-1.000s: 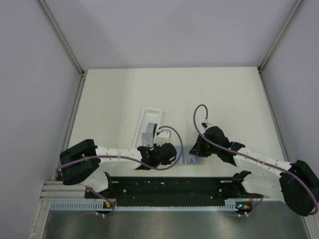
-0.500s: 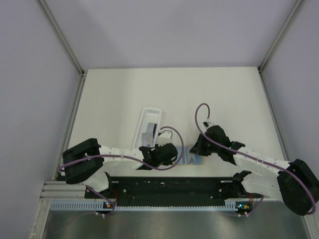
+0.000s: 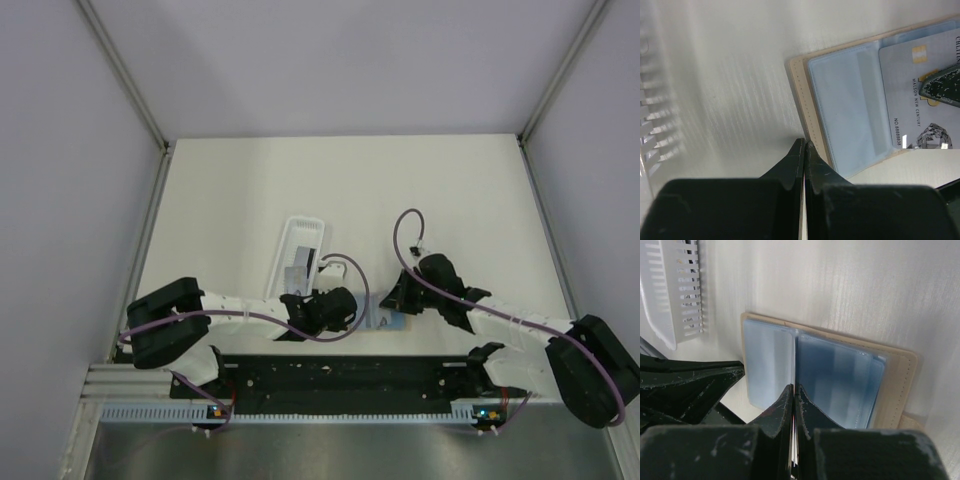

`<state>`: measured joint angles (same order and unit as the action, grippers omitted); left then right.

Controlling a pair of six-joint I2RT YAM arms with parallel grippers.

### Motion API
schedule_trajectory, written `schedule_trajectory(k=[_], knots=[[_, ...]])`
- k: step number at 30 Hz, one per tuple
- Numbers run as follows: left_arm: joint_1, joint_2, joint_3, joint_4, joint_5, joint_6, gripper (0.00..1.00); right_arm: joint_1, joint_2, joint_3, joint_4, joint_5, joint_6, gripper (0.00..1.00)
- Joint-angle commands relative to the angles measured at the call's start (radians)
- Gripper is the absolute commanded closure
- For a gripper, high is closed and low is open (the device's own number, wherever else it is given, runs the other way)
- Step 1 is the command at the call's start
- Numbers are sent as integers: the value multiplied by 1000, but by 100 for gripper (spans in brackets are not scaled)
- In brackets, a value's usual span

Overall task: Put the credit cards into the card holder
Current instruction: Insert the credit card into the card holder.

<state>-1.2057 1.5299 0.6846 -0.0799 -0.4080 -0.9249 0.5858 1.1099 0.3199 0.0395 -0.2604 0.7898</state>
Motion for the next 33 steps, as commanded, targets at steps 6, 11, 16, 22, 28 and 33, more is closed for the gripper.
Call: schedule_trajectory(k=[6,11,16,22,28,33], knots=[[3,21,10,9,18,-11,100,-10,19,-31,128,-56,14,100],[3,24,10,11,20,-12,100,-14,28,-38,141,-62,12,100],[3,26,12,11,20,-12,100,-21,36,-42,149,-59,8,100],[3,29,13,9,20,-11,100,-26,65,-53,192,-71,-1,100],[3,33,15,8,20,-9,100,-26,110,-68,266,-103,3,100],[3,36,21,6,23,-6,100,-26,133,-79,299,-112,11,100]])
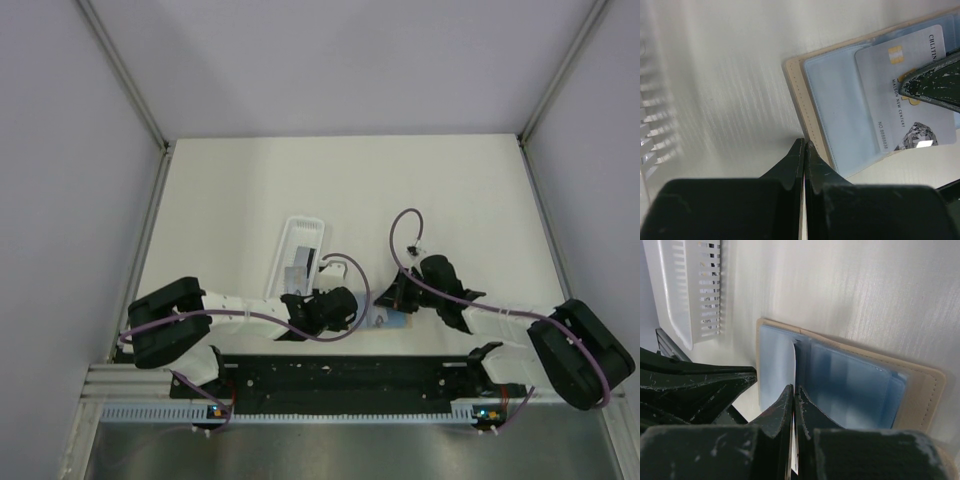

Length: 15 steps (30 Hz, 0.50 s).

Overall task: Put the credit cards into the card holder
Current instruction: Insert the credit card into the card holder.

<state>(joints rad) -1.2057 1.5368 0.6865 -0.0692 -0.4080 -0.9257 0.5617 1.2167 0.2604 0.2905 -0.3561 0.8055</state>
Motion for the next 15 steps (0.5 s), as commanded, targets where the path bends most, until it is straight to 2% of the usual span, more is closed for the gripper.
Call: schedule_trajectory(k=[1,15], knots=[[3,29,21,-4,24,-5,100,-2,29,-23,49,-18,-2,100],[3,31,24,-1,32,-4,100,-2,75,-52,131,-53,44,100]])
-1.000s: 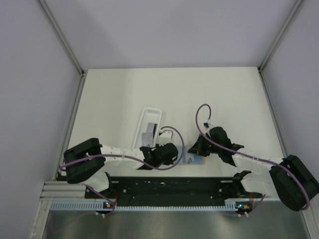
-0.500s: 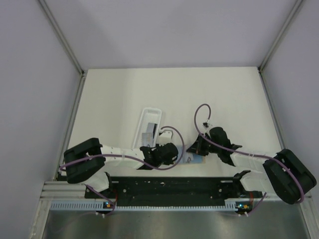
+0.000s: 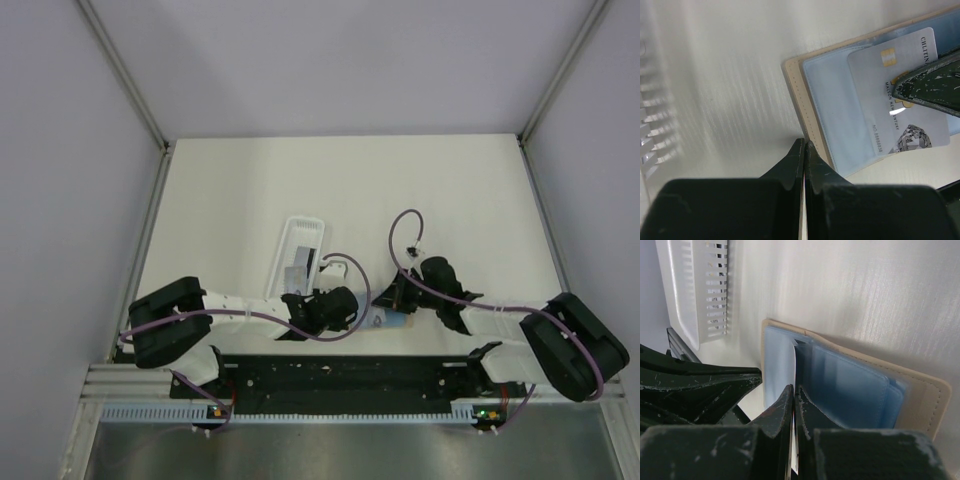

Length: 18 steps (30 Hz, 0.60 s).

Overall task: Put the credit cards into the card holder
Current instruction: Insert the credit card into the card holder.

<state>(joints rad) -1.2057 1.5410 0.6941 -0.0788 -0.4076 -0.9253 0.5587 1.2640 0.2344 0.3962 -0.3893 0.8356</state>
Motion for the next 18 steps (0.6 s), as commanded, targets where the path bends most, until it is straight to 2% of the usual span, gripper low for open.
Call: schedule_trajectory(k=[1,18], knots=[[3,28,16,8,32,-4,100,1,31,-27,32,-23,19,100],[3,30,2,22,44,-18,100,49,47,-18,24,-2,22,100]])
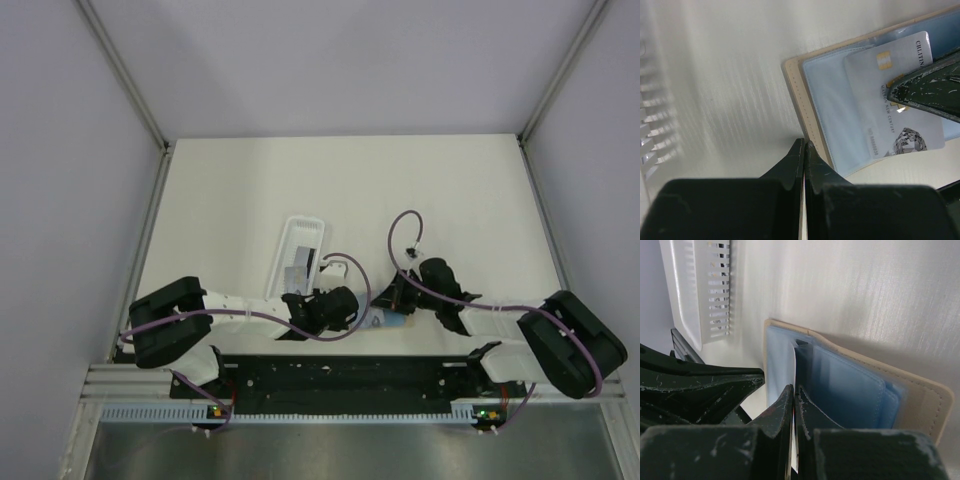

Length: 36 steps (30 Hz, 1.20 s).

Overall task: Put the credit cards into the card holder
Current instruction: Insert the credit card into the card holder.

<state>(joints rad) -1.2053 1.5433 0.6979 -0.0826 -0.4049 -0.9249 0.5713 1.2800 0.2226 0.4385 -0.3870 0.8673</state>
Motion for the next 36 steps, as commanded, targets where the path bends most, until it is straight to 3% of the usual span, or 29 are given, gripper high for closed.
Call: schedule_trajectory(k=[1,6,18,21,36], knots=[[3,24,-1,27,41,-20,100,39,36,-6,-14,-4,-7,100],[3,26,-5,29,43,-22,100,59,70,4,-3,-4,-4,100],[3,21,-14,32,40,-25,100,61,-123,92,-303,97,-86,74],[3,23,-14,35,41,-26,100,62,-145,106,-354,114,-94,63],[3,31,-12,43,46,-26,100,75,-251,193,-610,244,-149,57]])
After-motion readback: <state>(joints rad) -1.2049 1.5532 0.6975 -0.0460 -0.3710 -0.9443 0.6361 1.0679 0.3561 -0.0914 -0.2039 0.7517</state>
